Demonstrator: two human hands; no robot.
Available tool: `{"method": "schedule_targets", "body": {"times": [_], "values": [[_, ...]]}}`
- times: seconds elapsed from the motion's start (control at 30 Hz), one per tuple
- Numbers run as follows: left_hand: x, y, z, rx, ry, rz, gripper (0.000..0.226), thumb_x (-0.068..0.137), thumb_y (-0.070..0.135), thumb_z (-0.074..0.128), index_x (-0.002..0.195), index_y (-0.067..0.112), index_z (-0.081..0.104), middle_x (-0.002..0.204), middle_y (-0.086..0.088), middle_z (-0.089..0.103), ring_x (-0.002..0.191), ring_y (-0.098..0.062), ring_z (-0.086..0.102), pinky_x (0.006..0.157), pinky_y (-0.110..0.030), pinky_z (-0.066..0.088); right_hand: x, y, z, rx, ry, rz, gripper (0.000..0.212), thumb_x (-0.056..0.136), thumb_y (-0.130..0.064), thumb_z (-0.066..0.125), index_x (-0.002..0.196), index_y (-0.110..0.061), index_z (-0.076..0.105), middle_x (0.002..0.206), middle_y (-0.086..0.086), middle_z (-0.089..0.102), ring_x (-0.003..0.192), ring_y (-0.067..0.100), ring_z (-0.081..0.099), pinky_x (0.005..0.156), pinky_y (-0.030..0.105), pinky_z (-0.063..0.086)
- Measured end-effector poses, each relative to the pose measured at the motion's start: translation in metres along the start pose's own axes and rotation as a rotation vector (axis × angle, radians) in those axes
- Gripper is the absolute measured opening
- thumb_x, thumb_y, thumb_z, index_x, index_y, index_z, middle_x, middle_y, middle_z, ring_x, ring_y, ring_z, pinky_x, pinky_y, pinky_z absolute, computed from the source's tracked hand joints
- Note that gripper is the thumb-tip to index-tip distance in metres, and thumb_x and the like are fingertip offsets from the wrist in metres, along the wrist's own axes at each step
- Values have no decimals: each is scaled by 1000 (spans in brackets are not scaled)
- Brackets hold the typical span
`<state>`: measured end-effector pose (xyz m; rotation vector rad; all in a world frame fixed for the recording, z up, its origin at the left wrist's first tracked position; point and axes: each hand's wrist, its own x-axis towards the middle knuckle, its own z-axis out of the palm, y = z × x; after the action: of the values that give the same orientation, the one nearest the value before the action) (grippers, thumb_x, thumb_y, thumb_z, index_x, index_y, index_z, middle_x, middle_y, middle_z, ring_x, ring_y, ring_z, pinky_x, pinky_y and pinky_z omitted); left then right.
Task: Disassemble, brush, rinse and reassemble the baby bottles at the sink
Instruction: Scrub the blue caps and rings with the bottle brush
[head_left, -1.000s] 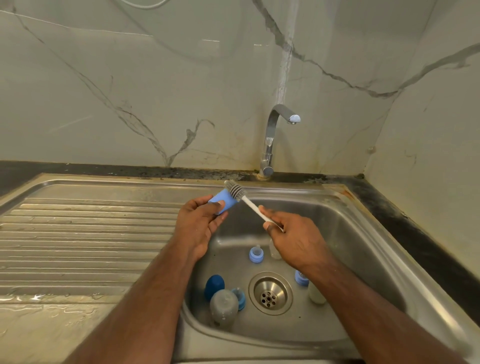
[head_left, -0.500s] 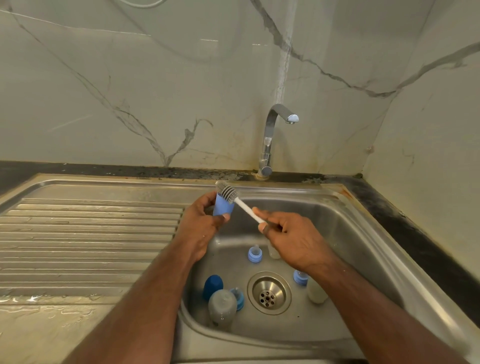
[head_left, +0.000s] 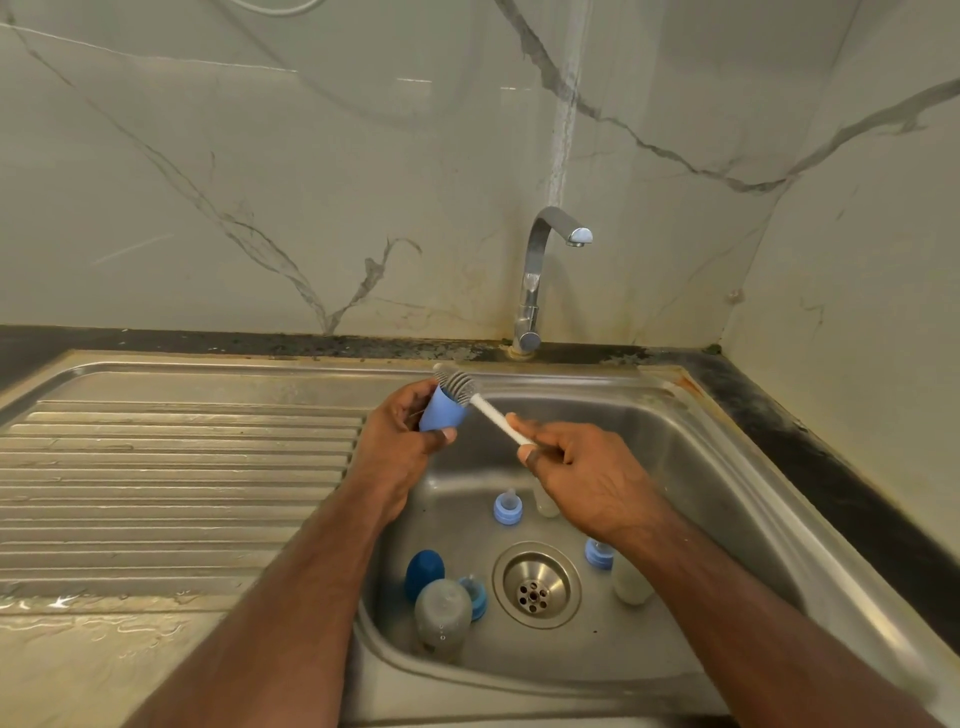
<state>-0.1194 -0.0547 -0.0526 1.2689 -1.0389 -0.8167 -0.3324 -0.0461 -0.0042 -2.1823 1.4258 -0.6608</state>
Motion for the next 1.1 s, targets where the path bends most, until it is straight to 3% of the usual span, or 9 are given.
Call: {"method": "schedule_targets", "body": {"times": [0.13,0.27,0.33,0.47,0.67,0.83,1.0,1.07,1.1], "values": [[0,-1,2,16,2,-2,59,83,-7,76,132,21,60,116,10,68,110,-10,66,95,-33,57,3,1,-1,-39,4,20,40,102,-34,52,140,-45,51,94,-17,68,62,3,55,55,11,37],[-1,-3,6,-123,-9,-85,66,83,-8,75,129,37,57,123,-2,57,116,-27,61,99,-50,56,4,5,-1,114,41,47,39,101,-32,55,139,-45,53,79,-20,59,65,1,56,61,12,39],[-2,-2,7,-174,-21,-122,64,82,-11,74,124,34,59,123,-6,57,116,-31,61,100,-52,55,3,4,1,175,26,52,39,101,-30,57,138,-43,55,72,-21,53,63,0,52,64,14,39],[-1,-2,6,-52,75,-46,51,76,0,85,116,22,62,111,-3,67,107,-28,67,94,-47,59,2,1,9,117,-3,10,40,102,-31,55,139,-44,53,68,-23,49,59,-3,47,61,10,34],[0,1,2,-173,134,-106,53,69,8,92,111,21,64,112,-4,70,107,-27,70,94,-49,59,-2,0,9,72,-19,-12,39,102,-32,54,139,-45,53,68,-25,51,55,-4,49,58,9,33],[-3,10,4,-537,137,-202,48,83,-10,74,122,10,56,126,-18,61,106,-31,71,81,-32,63,1,-2,9,31,-3,10,41,103,-32,52,142,-44,50,75,-23,53,57,1,48,56,10,33],[-3,12,2,-726,124,-219,53,88,-9,68,135,7,52,124,-21,66,104,-31,73,83,-38,63,3,2,8,87,15,46,42,102,-32,53,143,-42,50,93,-19,63,59,-1,54,58,10,37],[-1,6,0,-569,116,-194,60,88,-10,69,140,15,53,124,-11,63,109,-30,70,91,-43,60,2,1,3,85,26,51,42,102,-32,53,143,-43,50,88,-21,61,60,-1,53,59,10,36],[1,2,0,-350,123,-148,65,87,-9,71,141,21,53,123,-5,61,110,-27,67,94,-45,58,1,-1,0,81,34,32,41,102,-33,53,142,-44,50,82,-22,59,59,-2,53,57,9,36]]}}
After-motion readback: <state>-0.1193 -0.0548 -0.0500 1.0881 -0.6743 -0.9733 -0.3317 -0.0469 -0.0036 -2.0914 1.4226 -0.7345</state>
